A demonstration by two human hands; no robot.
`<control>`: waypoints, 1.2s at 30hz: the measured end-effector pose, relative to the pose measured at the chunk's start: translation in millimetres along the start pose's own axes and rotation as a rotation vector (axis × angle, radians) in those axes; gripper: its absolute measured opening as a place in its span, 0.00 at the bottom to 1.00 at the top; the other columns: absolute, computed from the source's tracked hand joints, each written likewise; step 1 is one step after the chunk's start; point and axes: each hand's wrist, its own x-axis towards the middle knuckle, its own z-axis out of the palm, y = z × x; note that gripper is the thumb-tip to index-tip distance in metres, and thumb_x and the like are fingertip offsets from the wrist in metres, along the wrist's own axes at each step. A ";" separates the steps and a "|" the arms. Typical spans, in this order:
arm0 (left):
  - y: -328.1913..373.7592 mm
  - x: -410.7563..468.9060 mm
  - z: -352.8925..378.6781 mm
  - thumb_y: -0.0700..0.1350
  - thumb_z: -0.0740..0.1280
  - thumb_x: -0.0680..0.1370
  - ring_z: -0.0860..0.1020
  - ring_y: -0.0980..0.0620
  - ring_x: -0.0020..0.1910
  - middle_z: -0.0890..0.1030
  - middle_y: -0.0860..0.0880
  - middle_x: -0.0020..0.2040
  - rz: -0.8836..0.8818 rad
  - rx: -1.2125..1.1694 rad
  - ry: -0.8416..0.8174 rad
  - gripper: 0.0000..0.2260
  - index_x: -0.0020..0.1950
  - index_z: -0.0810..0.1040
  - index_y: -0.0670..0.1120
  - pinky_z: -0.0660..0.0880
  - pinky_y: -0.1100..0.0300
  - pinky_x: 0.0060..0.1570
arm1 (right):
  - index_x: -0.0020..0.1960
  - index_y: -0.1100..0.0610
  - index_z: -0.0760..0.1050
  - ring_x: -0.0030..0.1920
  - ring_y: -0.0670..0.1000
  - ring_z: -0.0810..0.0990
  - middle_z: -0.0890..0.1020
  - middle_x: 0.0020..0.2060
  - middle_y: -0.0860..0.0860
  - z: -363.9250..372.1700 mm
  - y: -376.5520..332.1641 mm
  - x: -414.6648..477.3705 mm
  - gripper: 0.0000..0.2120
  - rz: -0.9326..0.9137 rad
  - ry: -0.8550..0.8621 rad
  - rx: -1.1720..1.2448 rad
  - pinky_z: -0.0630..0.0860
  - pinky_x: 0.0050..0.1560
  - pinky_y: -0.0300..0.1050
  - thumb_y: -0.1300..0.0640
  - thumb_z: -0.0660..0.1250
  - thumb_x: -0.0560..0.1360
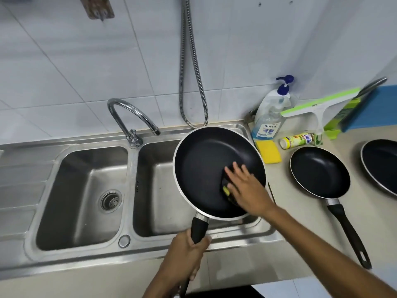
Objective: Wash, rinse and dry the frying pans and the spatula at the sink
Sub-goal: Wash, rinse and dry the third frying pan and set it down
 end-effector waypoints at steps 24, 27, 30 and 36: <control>-15.7 10.6 -23.8 0.47 0.71 0.78 0.75 0.50 0.35 0.75 0.56 0.37 0.146 0.540 0.568 0.09 0.48 0.70 0.51 0.67 0.57 0.36 | 0.80 0.59 0.58 0.72 0.55 0.69 0.70 0.73 0.57 -161.8 -2.3 -40.1 0.33 -0.191 0.531 1.748 0.61 0.75 0.54 0.52 0.67 0.80; -20.2 15.2 -27.6 0.43 0.73 0.75 0.75 0.53 0.33 0.76 0.55 0.36 0.156 0.517 0.597 0.09 0.44 0.73 0.51 0.67 0.58 0.34 | 0.78 0.52 0.64 0.67 0.48 0.76 0.78 0.67 0.47 -137.6 -21.1 -34.4 0.32 -0.139 0.567 1.453 0.66 0.73 0.49 0.50 0.70 0.77; -24.7 20.6 -28.7 0.38 0.72 0.73 0.76 0.49 0.32 0.73 0.55 0.38 0.193 0.580 0.574 0.09 0.42 0.74 0.48 0.70 0.56 0.32 | 0.78 0.46 0.65 0.76 0.44 0.66 0.69 0.76 0.44 -87.6 -38.4 -28.7 0.29 -0.249 0.418 0.826 0.61 0.78 0.51 0.58 0.69 0.79; -26.6 19.6 -14.2 0.38 0.72 0.73 0.78 0.44 0.39 0.68 0.54 0.43 0.243 0.689 0.554 0.13 0.47 0.69 0.49 0.68 0.55 0.34 | 0.75 0.38 0.68 0.81 0.56 0.57 0.62 0.80 0.45 8.8 -92.9 -11.5 0.21 -0.579 0.241 -0.291 0.59 0.74 0.68 0.40 0.56 0.83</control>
